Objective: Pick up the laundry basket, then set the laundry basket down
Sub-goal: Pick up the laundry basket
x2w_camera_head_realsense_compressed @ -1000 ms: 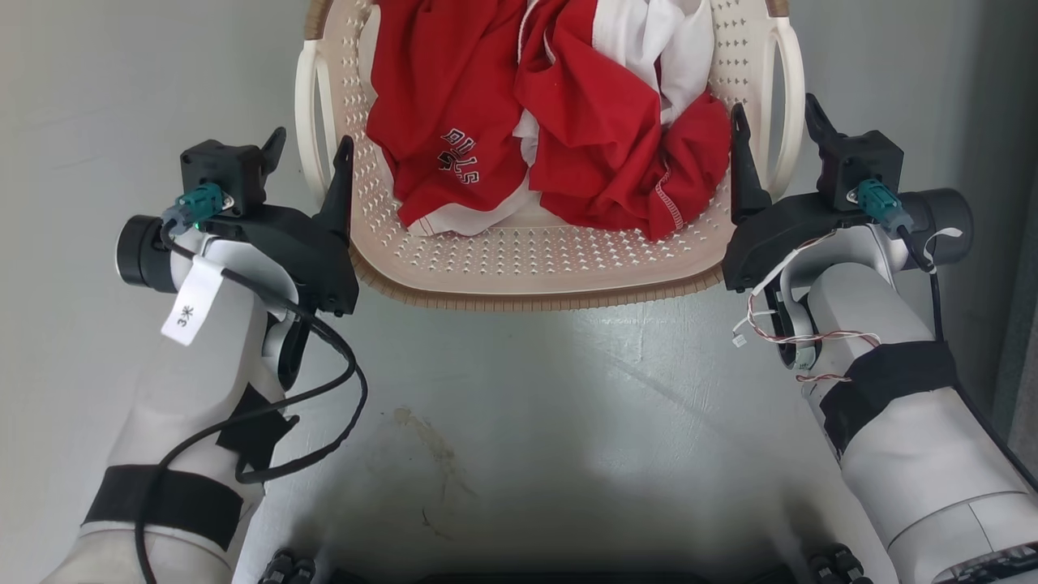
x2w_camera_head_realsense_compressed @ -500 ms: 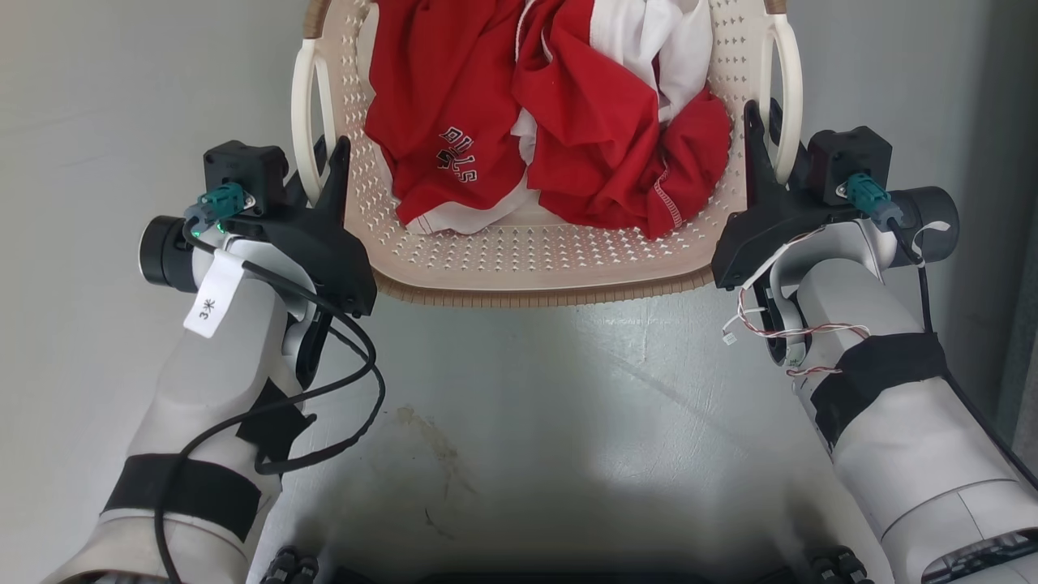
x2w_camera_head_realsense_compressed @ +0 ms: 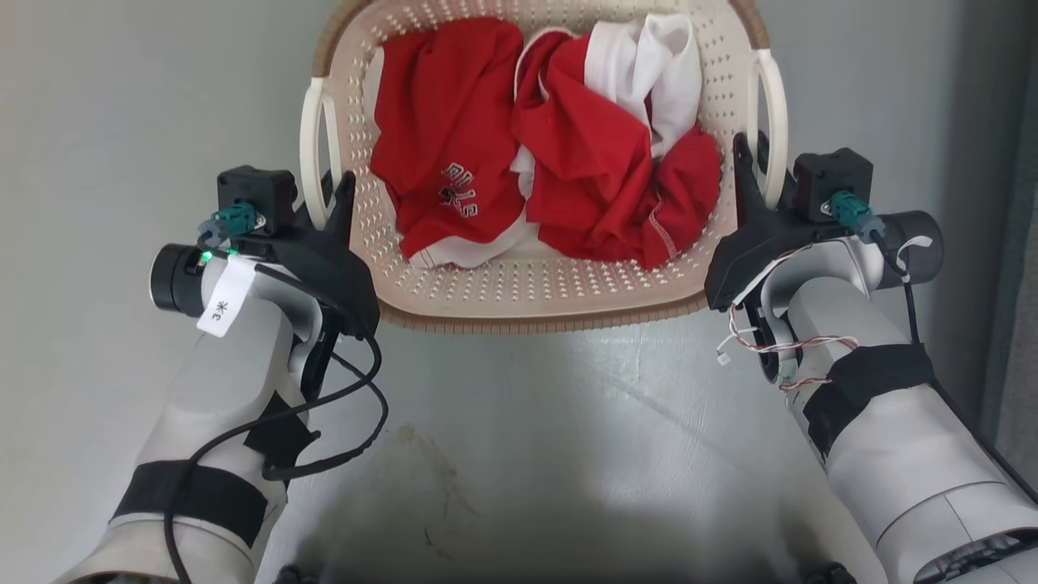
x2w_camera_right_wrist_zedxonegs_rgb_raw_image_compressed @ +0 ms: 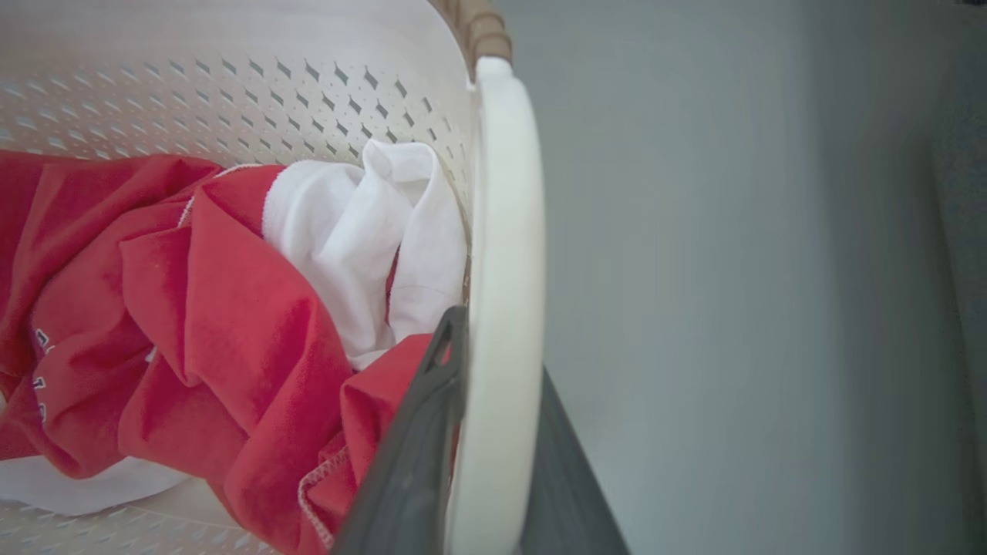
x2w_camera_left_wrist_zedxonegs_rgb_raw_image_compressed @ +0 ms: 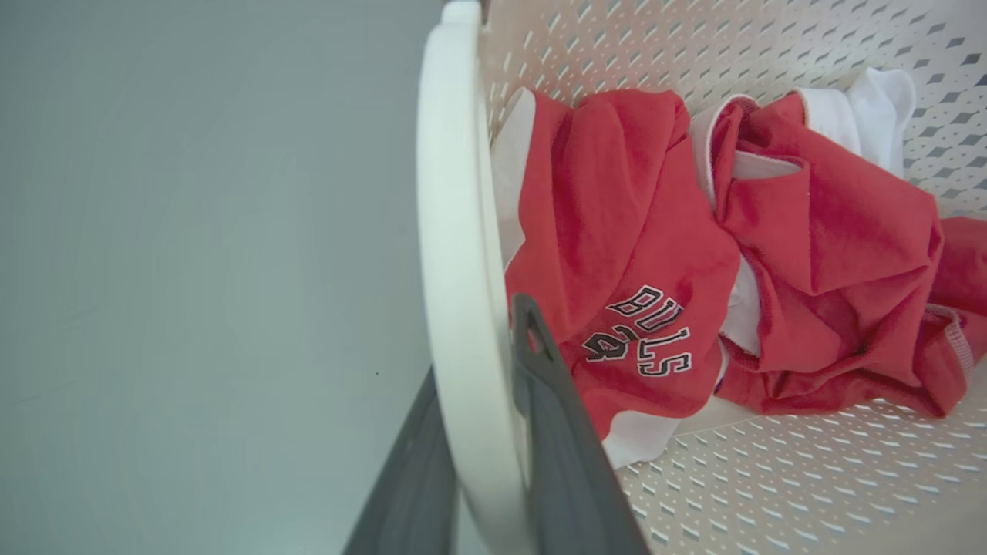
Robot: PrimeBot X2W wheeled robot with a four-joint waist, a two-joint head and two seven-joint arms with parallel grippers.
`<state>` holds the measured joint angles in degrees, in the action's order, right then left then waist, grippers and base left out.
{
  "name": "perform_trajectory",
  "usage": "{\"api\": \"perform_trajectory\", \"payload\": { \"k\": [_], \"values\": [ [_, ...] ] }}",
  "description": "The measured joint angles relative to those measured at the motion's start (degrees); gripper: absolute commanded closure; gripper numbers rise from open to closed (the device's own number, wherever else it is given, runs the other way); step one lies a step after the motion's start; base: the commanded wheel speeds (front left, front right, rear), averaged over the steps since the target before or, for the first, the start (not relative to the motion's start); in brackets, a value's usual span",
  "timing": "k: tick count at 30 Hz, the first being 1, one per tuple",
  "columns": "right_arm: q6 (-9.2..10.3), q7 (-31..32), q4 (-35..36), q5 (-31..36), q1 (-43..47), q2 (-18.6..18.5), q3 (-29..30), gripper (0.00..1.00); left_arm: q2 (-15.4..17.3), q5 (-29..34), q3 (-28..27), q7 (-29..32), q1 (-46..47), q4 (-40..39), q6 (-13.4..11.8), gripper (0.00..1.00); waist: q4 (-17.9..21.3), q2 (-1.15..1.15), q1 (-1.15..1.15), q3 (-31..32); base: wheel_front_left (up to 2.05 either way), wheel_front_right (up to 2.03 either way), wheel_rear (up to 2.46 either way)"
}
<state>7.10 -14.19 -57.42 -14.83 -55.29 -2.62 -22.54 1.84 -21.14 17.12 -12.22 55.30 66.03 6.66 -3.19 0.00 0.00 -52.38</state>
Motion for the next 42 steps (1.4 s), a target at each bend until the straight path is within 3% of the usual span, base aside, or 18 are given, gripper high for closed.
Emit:
{"api": "perform_trajectory", "payload": {
  "k": [13,42],
  "values": [
    [-0.04,2.3,-3.9,-3.5,0.0,0.4,-3.4,1.0,-0.6,-0.9,0.4,1.3,-0.3,4.5,0.8,1.0,0.3,0.0,0.0,5.9,0.0,0.0,0.0],
    [-0.04,15.0,-6.3,-14.8,3.9,0.7,-13.4,1.0,-0.6,-2.7,1.8,9.3,-6.8,7.5,0.9,1.0,1.9,0.0,0.0,23.5,0.0,0.0,0.0]
  ]
}}
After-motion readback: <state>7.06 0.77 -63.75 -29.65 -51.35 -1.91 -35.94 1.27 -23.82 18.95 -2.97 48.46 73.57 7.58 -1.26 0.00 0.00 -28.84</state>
